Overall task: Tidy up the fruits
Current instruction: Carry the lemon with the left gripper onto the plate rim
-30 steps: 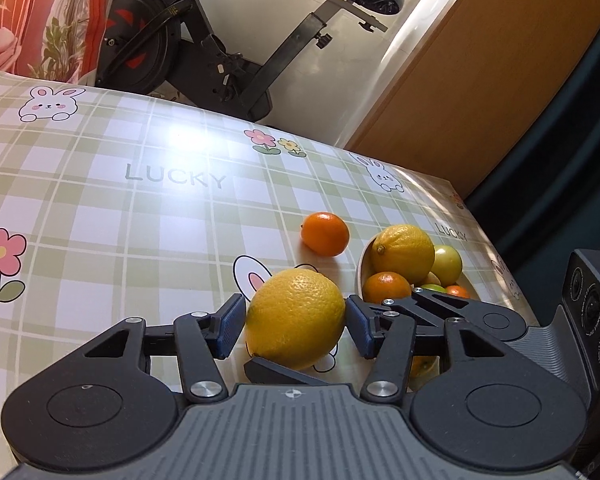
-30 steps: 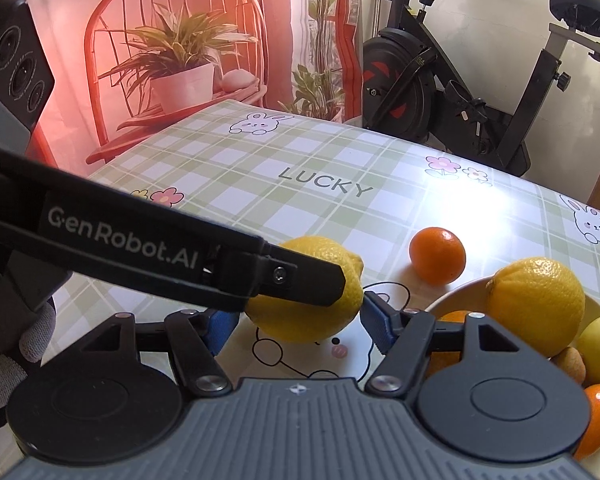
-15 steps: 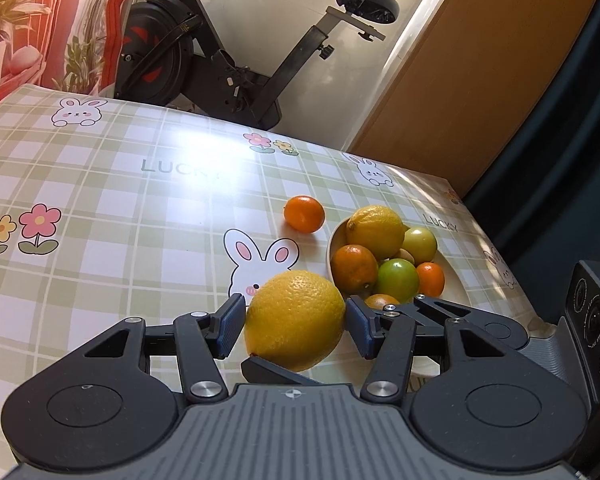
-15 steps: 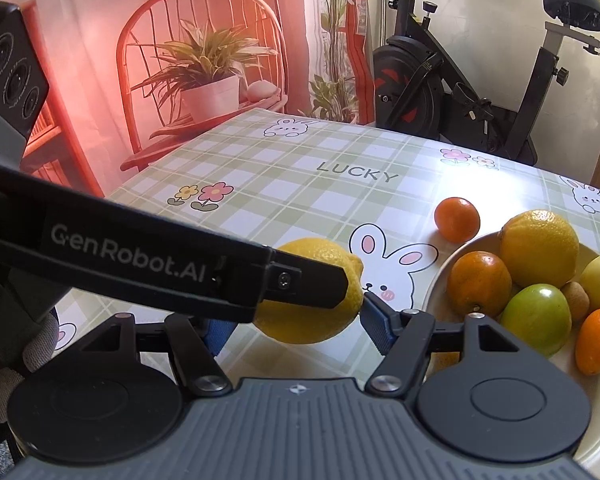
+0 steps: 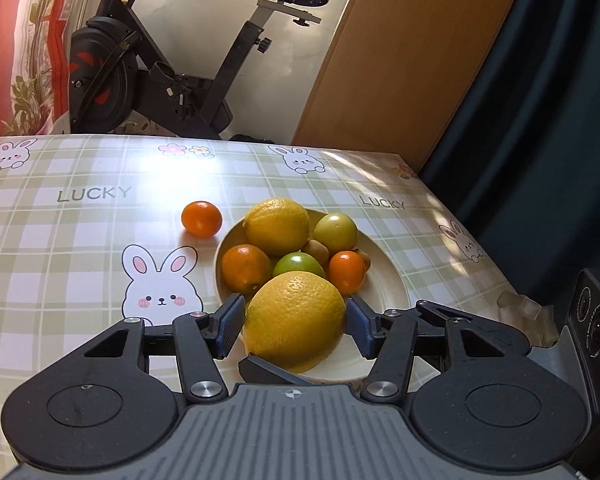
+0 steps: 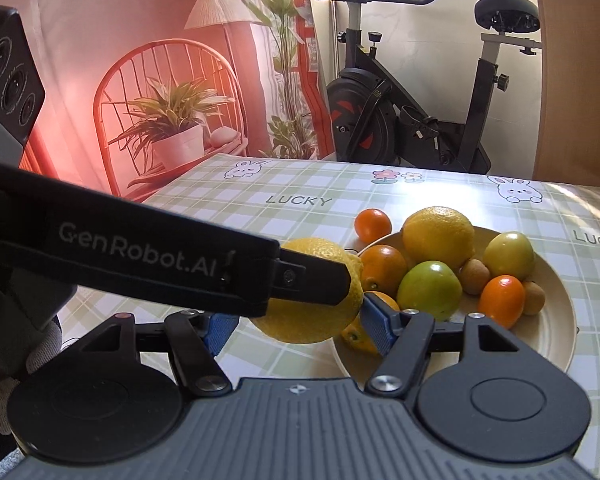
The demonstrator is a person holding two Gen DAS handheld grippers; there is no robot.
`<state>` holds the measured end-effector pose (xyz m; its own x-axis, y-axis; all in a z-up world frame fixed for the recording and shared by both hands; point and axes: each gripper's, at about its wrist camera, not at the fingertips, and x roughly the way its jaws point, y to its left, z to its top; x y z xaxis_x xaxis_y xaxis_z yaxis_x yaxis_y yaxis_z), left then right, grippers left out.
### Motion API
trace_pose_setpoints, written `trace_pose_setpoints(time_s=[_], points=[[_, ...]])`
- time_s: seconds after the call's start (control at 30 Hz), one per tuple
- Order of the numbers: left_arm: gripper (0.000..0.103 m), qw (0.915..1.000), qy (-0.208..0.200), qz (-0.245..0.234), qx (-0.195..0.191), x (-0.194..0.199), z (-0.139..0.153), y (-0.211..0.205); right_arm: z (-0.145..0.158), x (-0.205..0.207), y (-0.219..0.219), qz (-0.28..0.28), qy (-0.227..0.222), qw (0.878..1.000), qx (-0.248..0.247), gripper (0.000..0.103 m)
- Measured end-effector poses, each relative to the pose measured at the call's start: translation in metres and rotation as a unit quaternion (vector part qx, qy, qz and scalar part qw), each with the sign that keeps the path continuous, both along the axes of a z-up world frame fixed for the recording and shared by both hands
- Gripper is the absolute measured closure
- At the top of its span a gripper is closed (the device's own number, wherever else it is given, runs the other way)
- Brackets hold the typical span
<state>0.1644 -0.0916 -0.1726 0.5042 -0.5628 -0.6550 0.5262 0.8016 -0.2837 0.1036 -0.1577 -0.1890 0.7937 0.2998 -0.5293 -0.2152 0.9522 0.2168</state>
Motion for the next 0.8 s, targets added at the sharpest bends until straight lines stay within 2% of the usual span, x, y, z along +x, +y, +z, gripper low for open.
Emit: trace_pose_setpoints(time_s=[0.4, 0.6, 0.8], points=[[0.044, 0.9984, -0.003, -0.042, 0.037, -0.009, -0.013, -0.061, -0.007, -0.027, -0.058, -0.071, 0.007, 0.997, 0.026, 0.035], [0.043, 0.9978, 0.009, -0.042, 0.049, -0.004, -0.026, -0.068, -0.02, -0.025, -0.068, -0.093, 0.027, 0.995, 0.037, 0.035], [0.043, 0.9977, 0.021, -0.04, 0.051, 0.002, -0.034, -0.065, -0.03, -0.02, -0.068, -0.091, 0.042, 0.994, 0.038, 0.035]])
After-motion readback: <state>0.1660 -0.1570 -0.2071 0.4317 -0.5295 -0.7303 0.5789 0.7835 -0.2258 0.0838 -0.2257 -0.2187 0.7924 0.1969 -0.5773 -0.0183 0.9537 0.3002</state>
